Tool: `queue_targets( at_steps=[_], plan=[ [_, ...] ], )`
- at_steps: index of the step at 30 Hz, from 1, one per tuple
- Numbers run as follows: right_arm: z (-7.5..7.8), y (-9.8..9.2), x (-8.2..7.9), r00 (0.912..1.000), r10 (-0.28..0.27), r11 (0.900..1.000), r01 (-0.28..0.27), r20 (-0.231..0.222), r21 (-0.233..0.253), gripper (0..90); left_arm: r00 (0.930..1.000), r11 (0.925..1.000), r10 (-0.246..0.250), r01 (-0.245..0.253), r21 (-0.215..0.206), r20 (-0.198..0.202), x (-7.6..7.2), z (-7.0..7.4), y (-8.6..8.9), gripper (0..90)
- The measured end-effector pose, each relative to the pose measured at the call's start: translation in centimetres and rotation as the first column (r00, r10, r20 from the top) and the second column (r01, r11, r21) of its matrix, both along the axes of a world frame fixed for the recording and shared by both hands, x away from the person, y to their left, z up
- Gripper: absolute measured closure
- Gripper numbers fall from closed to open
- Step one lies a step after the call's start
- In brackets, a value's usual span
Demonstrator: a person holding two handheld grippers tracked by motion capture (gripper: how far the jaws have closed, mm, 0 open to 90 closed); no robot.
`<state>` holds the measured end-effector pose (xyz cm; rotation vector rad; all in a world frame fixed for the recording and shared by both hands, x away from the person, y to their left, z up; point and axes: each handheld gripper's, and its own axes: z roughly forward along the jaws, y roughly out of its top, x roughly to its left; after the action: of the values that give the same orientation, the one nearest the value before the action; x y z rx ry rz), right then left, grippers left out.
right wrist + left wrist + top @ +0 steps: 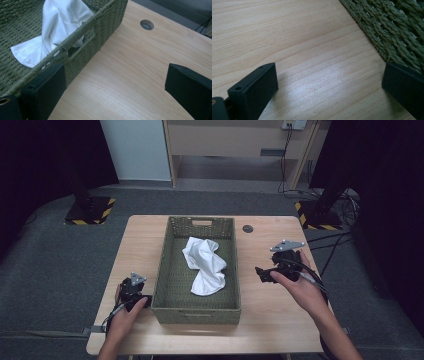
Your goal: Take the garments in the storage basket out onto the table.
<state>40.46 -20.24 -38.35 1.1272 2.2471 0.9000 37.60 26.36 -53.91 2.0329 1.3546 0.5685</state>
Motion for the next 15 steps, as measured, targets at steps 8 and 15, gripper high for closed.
queue_targets(
  at_steps=[8, 15],
  plan=[
    [0.5, 1.5, 0.8, 0.9998, 0.019, 1.0, -0.019, 0.001, 0.014, 4.0, 1.0, 1.0, -0.001, 0.001, 0.0, -0.001, 0.0, 0.0, 0.0, 0.0],
    [0.9, 2.4, 1.4, 0.9999, 0.012, 1.0, -0.012, 0.008, -0.009, 4.1, 0.9998, 0.9998, -0.018, 0.018, 0.0, -0.001, 0.0, 0.0, 0.2, 0.0]
  ],
)
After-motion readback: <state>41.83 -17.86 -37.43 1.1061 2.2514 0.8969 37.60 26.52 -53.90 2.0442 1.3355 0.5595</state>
